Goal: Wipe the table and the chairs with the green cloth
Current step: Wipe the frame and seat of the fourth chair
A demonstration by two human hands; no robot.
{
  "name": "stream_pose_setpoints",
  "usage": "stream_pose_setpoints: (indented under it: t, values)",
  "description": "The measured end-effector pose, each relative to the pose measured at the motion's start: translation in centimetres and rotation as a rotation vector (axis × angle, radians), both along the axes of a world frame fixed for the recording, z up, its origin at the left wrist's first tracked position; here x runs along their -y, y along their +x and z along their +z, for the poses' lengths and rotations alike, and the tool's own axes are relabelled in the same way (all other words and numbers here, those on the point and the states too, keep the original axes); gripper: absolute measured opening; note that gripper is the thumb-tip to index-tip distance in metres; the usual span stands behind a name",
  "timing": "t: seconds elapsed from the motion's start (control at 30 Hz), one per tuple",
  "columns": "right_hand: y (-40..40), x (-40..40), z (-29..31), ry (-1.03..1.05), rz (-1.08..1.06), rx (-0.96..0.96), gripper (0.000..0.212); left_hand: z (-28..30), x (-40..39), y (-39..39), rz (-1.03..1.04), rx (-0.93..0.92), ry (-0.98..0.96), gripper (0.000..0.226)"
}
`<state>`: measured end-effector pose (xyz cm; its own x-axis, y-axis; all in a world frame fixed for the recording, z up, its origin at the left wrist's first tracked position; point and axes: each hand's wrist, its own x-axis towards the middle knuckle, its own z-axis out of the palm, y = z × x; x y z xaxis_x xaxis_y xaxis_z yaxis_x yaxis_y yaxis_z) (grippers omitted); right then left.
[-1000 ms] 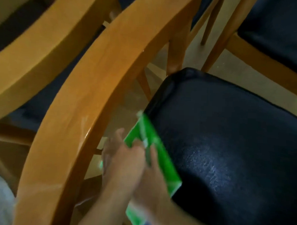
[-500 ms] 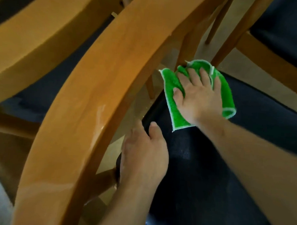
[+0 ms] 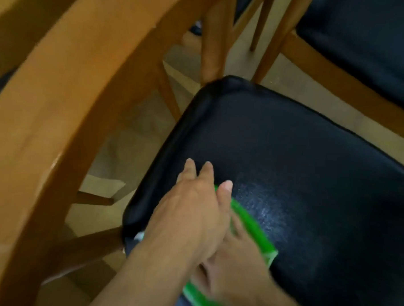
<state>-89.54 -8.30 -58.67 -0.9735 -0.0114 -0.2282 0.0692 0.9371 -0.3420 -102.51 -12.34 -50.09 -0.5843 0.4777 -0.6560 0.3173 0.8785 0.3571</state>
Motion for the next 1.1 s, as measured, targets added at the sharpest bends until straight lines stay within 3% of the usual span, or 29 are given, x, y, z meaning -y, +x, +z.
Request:
stream_pose_setpoints:
  t: [0.1,0.2,0.33,0.4,0.53,0.6,0.73,0.97,1.1]
  values:
    - [-0.2,-8.5,-0.1,0.183,-0.216,0.031,0.063,-0.5,-0.6,0.6,-0.187,0.012,-0.087,0.061]
    - [0.9,-16.5,0.7,0.249,-0.565,0.152,0.063,-0.8,-0.5,1.0,-0.265,0.025,-0.136,0.061]
    - [3.2,-14.5,0.7,0.268,-0.919,0.237,0.064,-1.2,-0.5,1.9,-0.311,-0.018,-0.102,0.062]
    - [4.2,-9.0,0.7,0.261,-0.933,0.261,0.065,-1.4,-0.6,3.0,-0.349,-0.014,-0.056,0.063]
    - [7.3,3.3,1.6,0.130,-0.773,0.239,0.066,-1.8,-0.9,6.2,-0.470,0.034,0.043,0.063]
    - [8.8,5.7,1.9,0.057,-0.678,0.225,0.061,-2.0,-0.9,7.7,-0.519,0.063,0.059,0.061]
    - [11.5,0.3,0.6,0.084,-0.629,0.114,0.055,-2.5,-0.9,8.7,-0.589,0.046,0.058,0.062]
    - [13.8,-16.4,-0.7,0.243,-1.112,0.120,0.062,-2.3,-0.6,8.5,-0.620,0.003,0.016,0.065]
    - [14.0,-16.9,-1.3,0.236,-1.342,0.044,0.062,-2.1,-0.6,9.1,-0.639,0.014,-0.002,0.064]
